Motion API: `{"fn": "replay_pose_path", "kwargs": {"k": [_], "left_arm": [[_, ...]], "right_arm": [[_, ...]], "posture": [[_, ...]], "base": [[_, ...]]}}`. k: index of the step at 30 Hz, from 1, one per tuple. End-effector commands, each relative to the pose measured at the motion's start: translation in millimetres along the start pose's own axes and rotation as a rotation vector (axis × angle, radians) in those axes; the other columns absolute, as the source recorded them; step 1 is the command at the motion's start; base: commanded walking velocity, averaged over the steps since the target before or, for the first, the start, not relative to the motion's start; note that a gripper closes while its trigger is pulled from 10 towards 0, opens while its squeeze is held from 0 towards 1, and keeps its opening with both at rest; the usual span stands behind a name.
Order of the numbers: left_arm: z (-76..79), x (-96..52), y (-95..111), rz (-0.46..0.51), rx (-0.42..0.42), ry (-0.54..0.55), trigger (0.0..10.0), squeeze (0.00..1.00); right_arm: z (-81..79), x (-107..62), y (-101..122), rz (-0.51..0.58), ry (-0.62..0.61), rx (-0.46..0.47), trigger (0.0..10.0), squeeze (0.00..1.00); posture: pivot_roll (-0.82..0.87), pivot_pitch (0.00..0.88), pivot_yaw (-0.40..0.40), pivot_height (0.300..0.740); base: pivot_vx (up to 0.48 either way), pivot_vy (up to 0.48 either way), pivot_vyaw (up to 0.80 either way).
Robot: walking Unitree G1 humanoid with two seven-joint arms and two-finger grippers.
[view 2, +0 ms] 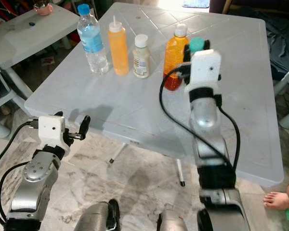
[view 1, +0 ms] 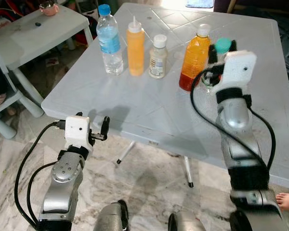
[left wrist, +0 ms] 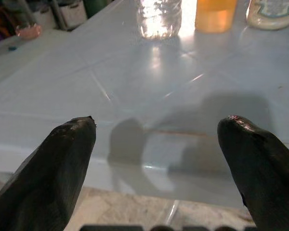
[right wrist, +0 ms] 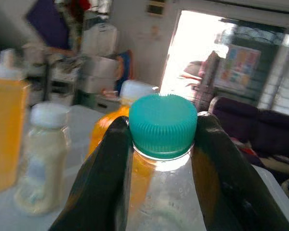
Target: Restocking fridge
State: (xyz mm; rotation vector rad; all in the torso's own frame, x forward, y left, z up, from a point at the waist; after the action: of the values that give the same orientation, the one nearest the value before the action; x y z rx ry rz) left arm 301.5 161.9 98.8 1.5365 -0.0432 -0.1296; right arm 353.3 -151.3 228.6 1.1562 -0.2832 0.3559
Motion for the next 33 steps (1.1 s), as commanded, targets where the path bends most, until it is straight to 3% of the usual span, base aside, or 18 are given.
{"fn": "replay_pose_path", "kwargs": {"k": [1,10,14,17,22,27,33], "left_arm": [[-4.9,-2.2,-7,-0.029,0.005,0.018,10.0,0.00],[0.6,-1.0,-11,-0.035,-0.018,0.014,10.0,0.00],[9.1,-0.2,-15,-0.040,-0.035,0.001,10.0,0.00],[11.4,4.8,-10,-0.018,-0.043,0.006,10.0,0.00],[15.1,6.8,-11,-0.018,-0.043,-0.003,10.0,0.00],[15.8,6.8,-10,-0.013,-0.043,-0.003,10.0,0.00],[15.4,5.7,-13,-0.016,-0.047,0.006,10.0,0.00]], "right_arm": [[-16.1,-19.7,-28,-0.128,0.118,0.017,10.0,0.00],[-26.1,-47.1,-35,-0.151,0.184,0.017,10.0,0.00],[-24.3,-47.8,-38,-0.181,0.054,0.093,10.0,0.00],[-8.6,-51.5,-51,-0.249,-0.108,0.127,10.0,0.00],[-13.3,-60.4,-63,-0.299,-0.126,0.138,10.0,0.00],[-20.9,-57.0,-51,-0.248,-0.073,0.123,10.0,0.00],[-15.5,-41.5,-30,-0.155,-0.065,0.090,10.0,0.00]], "posture": [[-0.04,0.119,0.060,0.740],[-0.06,0.104,0.037,0.740],[-0.06,0.088,0.018,0.740],[-0.05,0.097,0.006,0.740],[-0.05,0.100,-0.004,0.740],[-0.05,0.101,-0.012,0.740],[-0.06,0.101,-0.016,0.740]], "base": [[-0.277,0.000,0.00],[-0.337,0.000,0.00],[-0.356,0.000,0.00],[-0.361,0.000,0.00],[-0.360,0.000,0.00],[-0.360,0.000,0.00],[-0.354,0.000,0.00]]}}
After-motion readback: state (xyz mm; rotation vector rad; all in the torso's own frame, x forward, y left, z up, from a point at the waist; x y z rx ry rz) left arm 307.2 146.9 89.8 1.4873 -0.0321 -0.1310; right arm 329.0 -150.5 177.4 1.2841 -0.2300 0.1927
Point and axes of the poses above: a point about 5 cm out from each wrist's last joint towards the gripper, its own x axis pointing out of the wrist towards the gripper, its own y axis along the axis of the wrist's last joint, z = x × y, the point moved 4 cm from there along x, pointing out of the wrist towards the gripper, and after that the axes turned 6 degrees about -x, right-handed, at the moved point
